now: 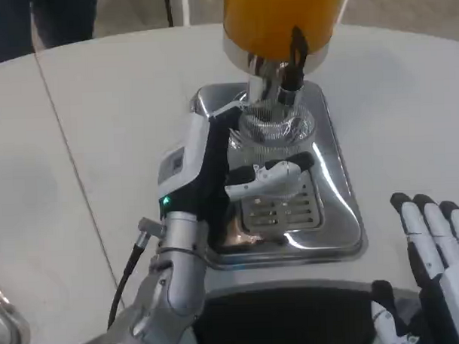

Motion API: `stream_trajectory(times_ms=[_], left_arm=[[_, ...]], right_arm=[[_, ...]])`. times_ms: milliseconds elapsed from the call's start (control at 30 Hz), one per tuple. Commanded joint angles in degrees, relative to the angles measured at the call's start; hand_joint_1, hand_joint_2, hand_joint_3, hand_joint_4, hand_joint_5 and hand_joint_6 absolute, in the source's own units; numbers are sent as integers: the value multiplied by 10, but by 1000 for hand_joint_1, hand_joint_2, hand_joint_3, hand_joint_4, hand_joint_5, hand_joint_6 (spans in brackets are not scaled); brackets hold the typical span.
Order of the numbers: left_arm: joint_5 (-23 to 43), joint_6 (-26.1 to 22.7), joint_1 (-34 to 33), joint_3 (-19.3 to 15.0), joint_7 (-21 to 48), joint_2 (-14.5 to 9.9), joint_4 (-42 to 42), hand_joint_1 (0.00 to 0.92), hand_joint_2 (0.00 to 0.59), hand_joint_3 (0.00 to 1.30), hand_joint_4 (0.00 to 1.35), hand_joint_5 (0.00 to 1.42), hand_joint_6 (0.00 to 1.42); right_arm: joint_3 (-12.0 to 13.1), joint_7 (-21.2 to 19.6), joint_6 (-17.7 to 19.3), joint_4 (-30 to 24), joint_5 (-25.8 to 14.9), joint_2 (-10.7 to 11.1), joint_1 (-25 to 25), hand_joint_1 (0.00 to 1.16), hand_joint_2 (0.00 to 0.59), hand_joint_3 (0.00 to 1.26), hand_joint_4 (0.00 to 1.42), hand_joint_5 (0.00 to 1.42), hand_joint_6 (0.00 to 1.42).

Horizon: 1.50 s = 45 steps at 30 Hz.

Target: Grasp the cup under the faucet to collect the drink, then remove the cup.

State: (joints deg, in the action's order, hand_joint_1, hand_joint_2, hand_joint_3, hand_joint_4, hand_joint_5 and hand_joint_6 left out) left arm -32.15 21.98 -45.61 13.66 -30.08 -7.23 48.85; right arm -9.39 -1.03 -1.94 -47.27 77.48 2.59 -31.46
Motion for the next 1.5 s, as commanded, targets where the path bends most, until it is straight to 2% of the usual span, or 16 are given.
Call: stream_trajectory(times_ms=[33,300,433,500,533,600,667,867,933,1267,1500], left_arm=[[1,28,-18,8,-18,4,18,523,75,1069,1269,1424,1424],[-6,42,-21,17,-36,-1,36,510,99,972,1192,1382,1424],[-7,39,-24,20,-48,1,40,509,101,879,1081,1292,1424],[-9,39,-27,22,-49,0,44,492,103,782,974,1203,1396],[-9,39,-29,23,-47,0,45,483,94,709,868,1125,1314],[-9,39,-31,26,-43,-1,48,452,84,558,699,1003,1258],[-9,42,-33,31,-39,-4,50,436,77,459,585,940,1206],[-8,47,-33,38,-38,-9,54,416,69,371,482,819,1094],[-7,49,-33,38,-36,-11,58,412,66,344,439,776,1008],[-6,48,-29,35,-43,-12,54,414,66,277,364,728,938],[-11,54,-7,29,-44,-44,9,407,62,213,269,649,826]], right_arm=[[4,9,-5,4,3,-1,7,216,586,23,0,0,65],[6,18,-5,4,1,1,18,214,586,24,0,0,65],[8,18,-4,-1,0,1,12,213,586,24,0,0,65],[12,19,-5,-1,-5,2,10,212,586,24,0,0,65],[13,19,-5,-1,-6,2,10,212,586,24,0,0,65],[15,20,-4,1,-7,3,12,212,586,24,0,0,65],[15,20,-3,4,-8,2,15,211,586,24,0,0,65],[3,18,0,10,-2,0,22,210,586,24,0,0,65],[1,19,-2,10,-4,0,21,208,586,24,0,0,65],[20,29,-3,-5,-22,3,16,196,586,24,0,0,65],[11,14,-3,1,-29,-8,19,187,586,24,0,0,65]])
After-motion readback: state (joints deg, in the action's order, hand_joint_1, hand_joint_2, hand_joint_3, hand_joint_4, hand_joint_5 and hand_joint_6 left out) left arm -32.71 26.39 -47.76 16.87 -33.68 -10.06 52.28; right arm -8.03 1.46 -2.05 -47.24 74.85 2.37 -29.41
